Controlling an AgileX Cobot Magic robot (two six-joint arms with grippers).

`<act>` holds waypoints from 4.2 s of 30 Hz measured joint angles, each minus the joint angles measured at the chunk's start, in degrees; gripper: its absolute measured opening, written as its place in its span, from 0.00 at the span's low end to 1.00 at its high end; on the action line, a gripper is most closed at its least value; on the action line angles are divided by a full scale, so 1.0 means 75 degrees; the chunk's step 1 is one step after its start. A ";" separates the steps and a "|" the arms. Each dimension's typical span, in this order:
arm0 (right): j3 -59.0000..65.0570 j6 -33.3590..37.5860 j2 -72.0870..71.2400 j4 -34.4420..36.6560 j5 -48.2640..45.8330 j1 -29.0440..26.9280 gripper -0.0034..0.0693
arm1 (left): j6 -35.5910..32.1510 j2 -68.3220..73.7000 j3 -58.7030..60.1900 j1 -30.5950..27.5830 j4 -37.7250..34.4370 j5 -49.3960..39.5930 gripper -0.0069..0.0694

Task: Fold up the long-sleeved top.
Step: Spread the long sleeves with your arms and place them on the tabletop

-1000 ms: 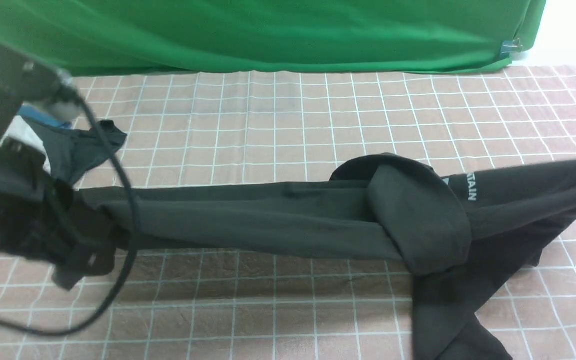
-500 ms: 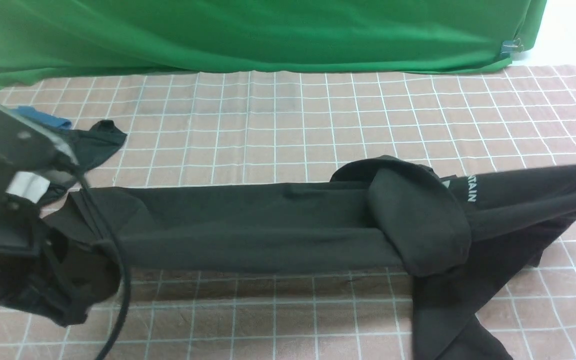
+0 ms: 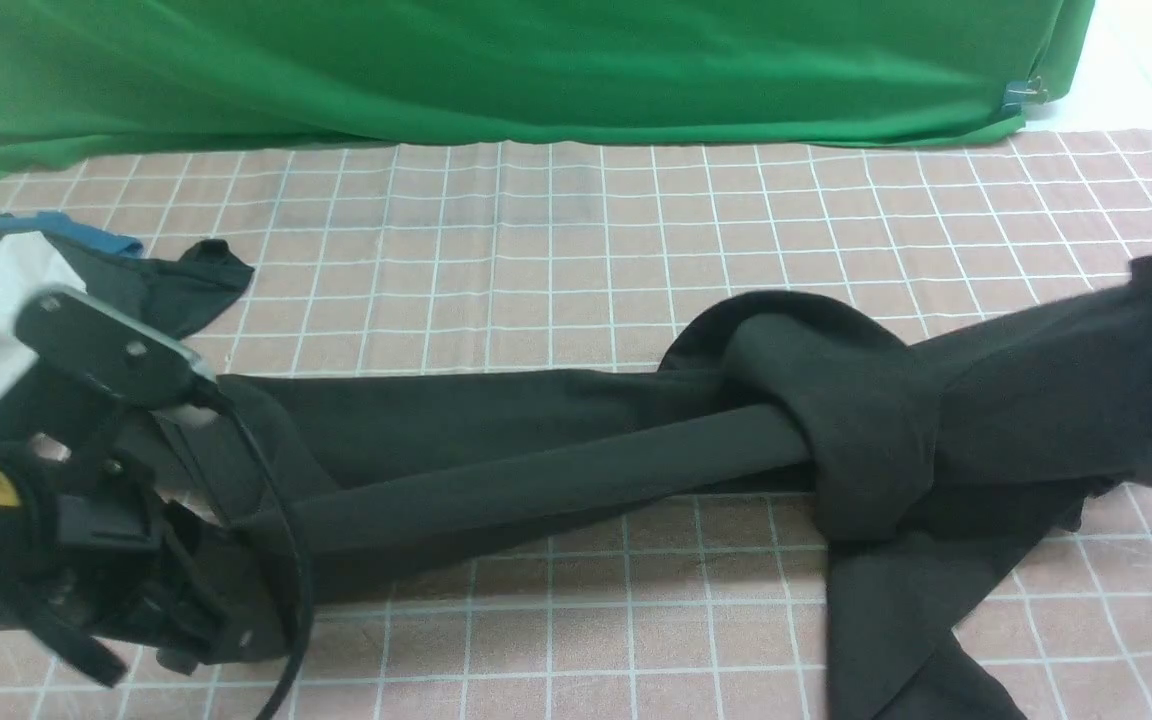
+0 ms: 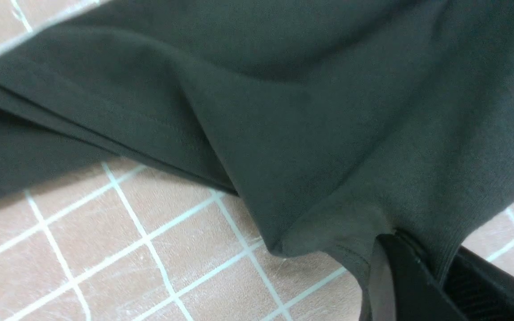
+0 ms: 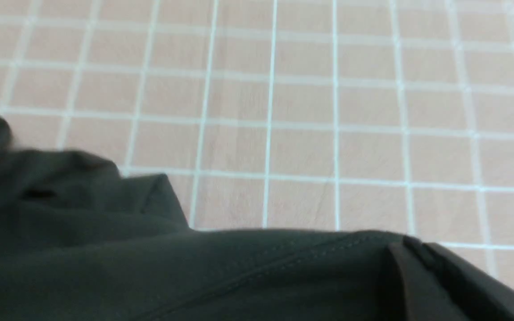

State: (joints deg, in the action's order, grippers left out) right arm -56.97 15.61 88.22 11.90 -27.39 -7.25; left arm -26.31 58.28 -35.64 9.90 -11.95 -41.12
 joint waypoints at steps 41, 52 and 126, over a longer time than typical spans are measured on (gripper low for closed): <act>0.1843 -0.0941 0.0420 -0.0632 0.1456 0.4383 0.85 | -0.0031 0.1052 0.0080 0.0000 -0.0659 0.0628 0.14; 0.1767 -0.0941 0.0380 -0.0610 0.1165 0.4383 0.31 | -0.0074 0.1052 0.0080 0.0000 -0.0739 0.0635 0.14; -0.0931 -0.2150 0.1340 -0.0137 -0.1396 0.0331 0.82 | -0.0316 0.1052 0.0080 0.0000 -0.0856 0.0506 0.14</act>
State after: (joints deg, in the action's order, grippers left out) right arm -63.96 -0.52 98.27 10.87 -37.86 -4.77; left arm -28.68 66.17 -35.05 9.90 -18.37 -37.32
